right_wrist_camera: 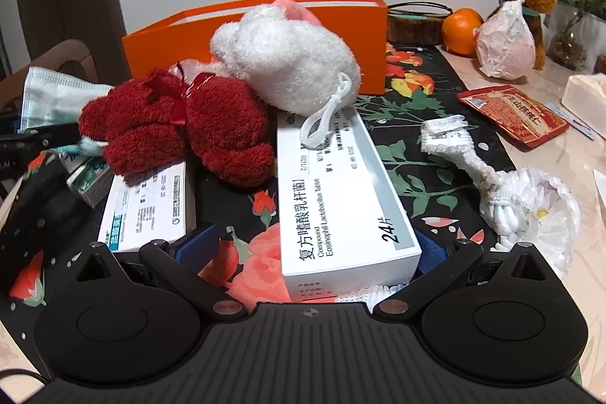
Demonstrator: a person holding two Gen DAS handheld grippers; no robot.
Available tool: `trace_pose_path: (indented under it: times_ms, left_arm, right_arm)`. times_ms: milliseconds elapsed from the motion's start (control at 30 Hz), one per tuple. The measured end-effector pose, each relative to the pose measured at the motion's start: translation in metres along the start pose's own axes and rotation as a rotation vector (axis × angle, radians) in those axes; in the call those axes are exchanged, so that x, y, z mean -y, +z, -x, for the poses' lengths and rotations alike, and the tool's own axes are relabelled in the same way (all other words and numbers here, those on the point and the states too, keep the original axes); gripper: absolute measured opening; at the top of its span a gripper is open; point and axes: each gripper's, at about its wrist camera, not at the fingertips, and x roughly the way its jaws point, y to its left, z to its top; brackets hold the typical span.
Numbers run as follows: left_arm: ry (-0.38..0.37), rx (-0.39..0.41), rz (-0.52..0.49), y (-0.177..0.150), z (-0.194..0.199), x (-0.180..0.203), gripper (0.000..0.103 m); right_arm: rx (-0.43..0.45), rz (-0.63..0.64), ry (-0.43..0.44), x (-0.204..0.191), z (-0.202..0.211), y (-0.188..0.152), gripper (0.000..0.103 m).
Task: Organize objects
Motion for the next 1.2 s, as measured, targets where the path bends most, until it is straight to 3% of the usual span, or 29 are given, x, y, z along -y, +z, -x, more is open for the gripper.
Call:
trace_pose_path:
  times_ms: [200,400,500,633,733,900,1033,1100,1133,1167,1200]
  left_arm:
    - [0.037,0.054,-0.008,0.01,0.021,-0.011,0.049]
    - [0.076,0.104,0.008,0.034,0.053,-0.038,0.049]
    - [0.072,0.121,-0.023,0.056,0.068,-0.04,0.049]
    - [0.057,0.142,-0.107,0.086,0.085,-0.021,0.049]
    - [0.024,0.161,-0.145,0.102,0.095,-0.002,0.049]
    - [-0.034,0.194,-0.194,0.12,0.103,0.031,0.049]
    - [-0.039,0.193,-0.251,0.118,0.1,0.053,0.049]
    - [-0.036,0.171,-0.247,0.108,0.098,0.051,0.064]
    - [-0.034,0.157,-0.235,0.101,0.096,0.047,0.077]
    - [-0.028,0.141,-0.218,0.091,0.096,0.041,0.099]
    - [-0.032,0.13,-0.206,0.083,0.095,0.035,0.103]
  right_arm:
    - [0.023,-0.069,0.023,0.01,0.003,0.001,0.103]
    - [0.057,-0.046,0.024,0.004,0.009,0.001,0.103]
    - [0.107,-0.069,0.102,0.005,0.019,0.004,0.103]
    - [0.198,-0.156,0.357,0.01,0.037,0.01,0.103]
    - [0.262,-0.191,0.483,0.008,0.049,0.017,0.102]
    - [0.261,-0.142,0.555,-0.01,0.049,0.035,0.09]
    - [0.271,0.049,0.487,-0.035,0.05,0.029,0.092]
    - [0.252,0.081,0.483,-0.04,0.049,0.023,0.092]
    - [0.24,0.095,0.469,-0.04,0.049,0.019,0.093]
    - [0.236,0.104,0.45,-0.038,0.049,0.017,0.094]
    - [0.236,0.111,0.424,-0.036,0.049,0.014,0.097]
